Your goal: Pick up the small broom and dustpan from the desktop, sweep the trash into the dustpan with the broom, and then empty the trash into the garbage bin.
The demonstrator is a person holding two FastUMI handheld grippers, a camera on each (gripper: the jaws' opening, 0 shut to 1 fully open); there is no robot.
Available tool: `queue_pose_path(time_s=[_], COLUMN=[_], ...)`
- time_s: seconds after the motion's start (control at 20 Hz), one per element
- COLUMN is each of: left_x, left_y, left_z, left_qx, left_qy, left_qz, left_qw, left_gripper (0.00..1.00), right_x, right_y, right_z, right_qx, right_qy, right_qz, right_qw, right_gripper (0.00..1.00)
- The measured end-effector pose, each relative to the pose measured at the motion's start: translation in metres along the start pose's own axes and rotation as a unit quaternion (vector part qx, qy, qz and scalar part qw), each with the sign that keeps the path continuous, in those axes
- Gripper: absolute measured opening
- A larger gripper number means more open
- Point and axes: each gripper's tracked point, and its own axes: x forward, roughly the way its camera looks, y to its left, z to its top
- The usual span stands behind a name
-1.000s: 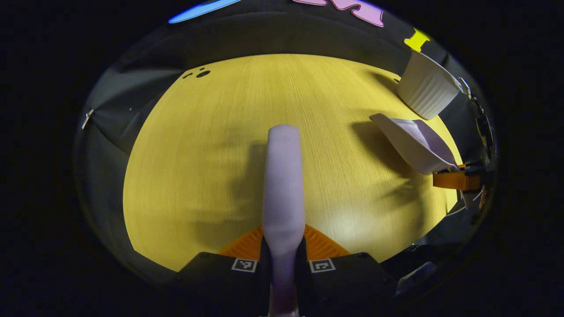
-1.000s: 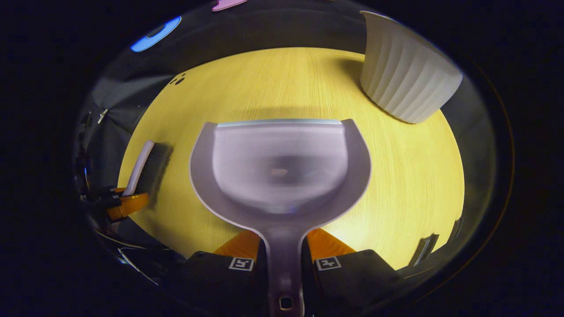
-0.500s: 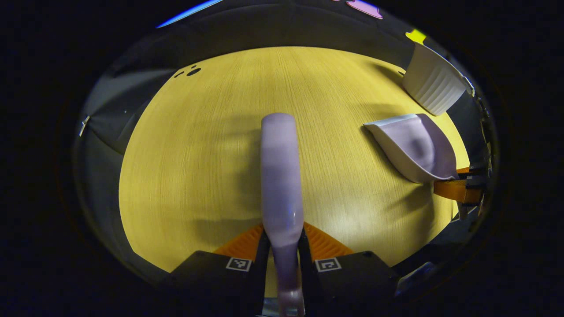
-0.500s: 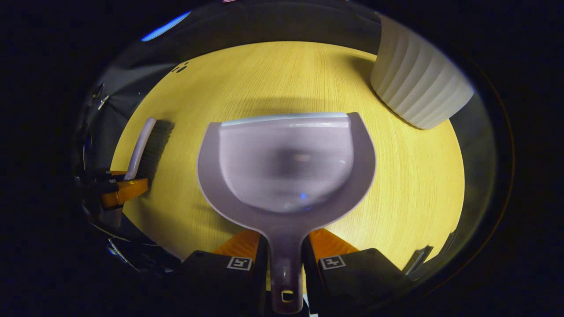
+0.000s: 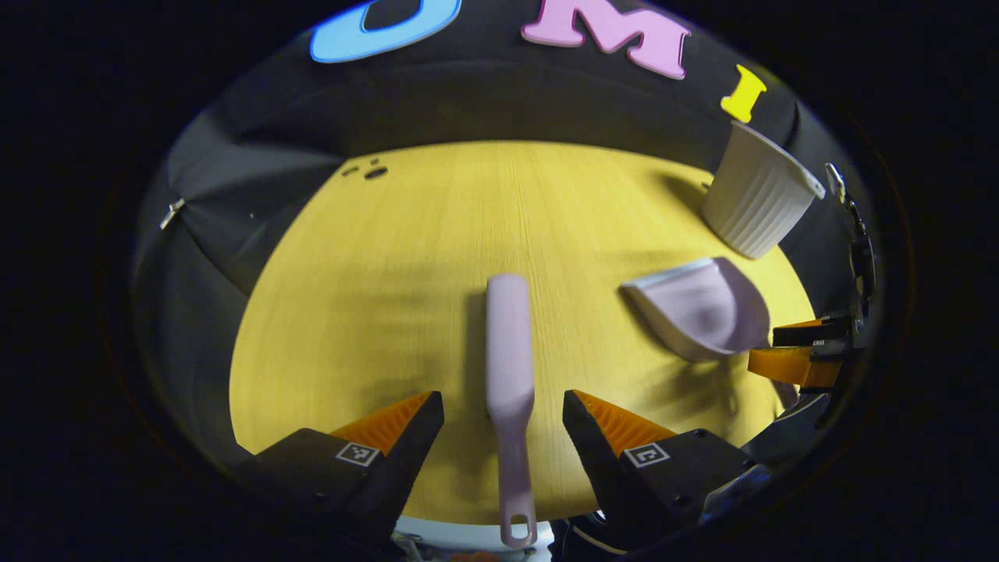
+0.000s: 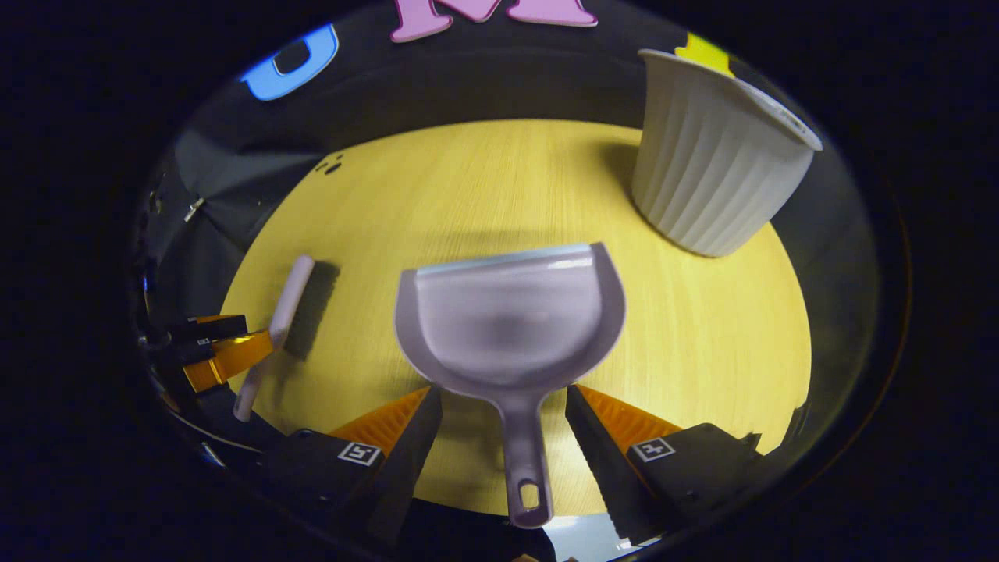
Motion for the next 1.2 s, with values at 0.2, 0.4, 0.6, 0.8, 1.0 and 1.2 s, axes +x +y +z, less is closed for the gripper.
queue_pose_path(time_s=[0.2, 0.4, 0.6, 0.8, 1.0, 1.2], left_x=[-0.074, -0.17, -0.248, -0.283, -0.276, -0.281], left_y=[-0.011, -0.018, -0.025, -0.035, -0.036, -0.02], left_z=[0.056, 0.095, 0.09, 0.057, 0.015, 0.006], left_qx=[-0.01, -0.008, -0.018, -0.063, -0.108, -0.134], left_qy=[-0.155, -0.289, -0.362, -0.372, -0.337, -0.331], left_qz=[0.002, 0.029, 0.051, 0.043, 0.032, 0.041], left_qw=[0.988, 0.957, 0.931, 0.925, 0.935, 0.933], left_gripper=[0.97, 0.97, 0.97, 0.97, 0.96, 0.96], right_x=[-0.06, -0.147, -0.211, -0.246, -0.246, -0.23], right_y=[0.007, 0.036, 0.054, 0.081, 0.103, 0.112], right_z=[0.054, 0.114, 0.13, 0.097, 0.053, 0.023], right_qx=[0.007, 0.026, -0.014, -0.081, -0.085, -0.094], right_qy=[-0.11, -0.258, -0.362, -0.391, -0.363, -0.324], right_qz=[0.001, 0.048, 0.057, 0.063, 0.099, 0.108], right_qw=[0.994, 0.965, 0.93, 0.915, 0.922, 0.935], right_gripper=[1.0, 0.99, 0.99, 0.99, 0.99, 0.99])
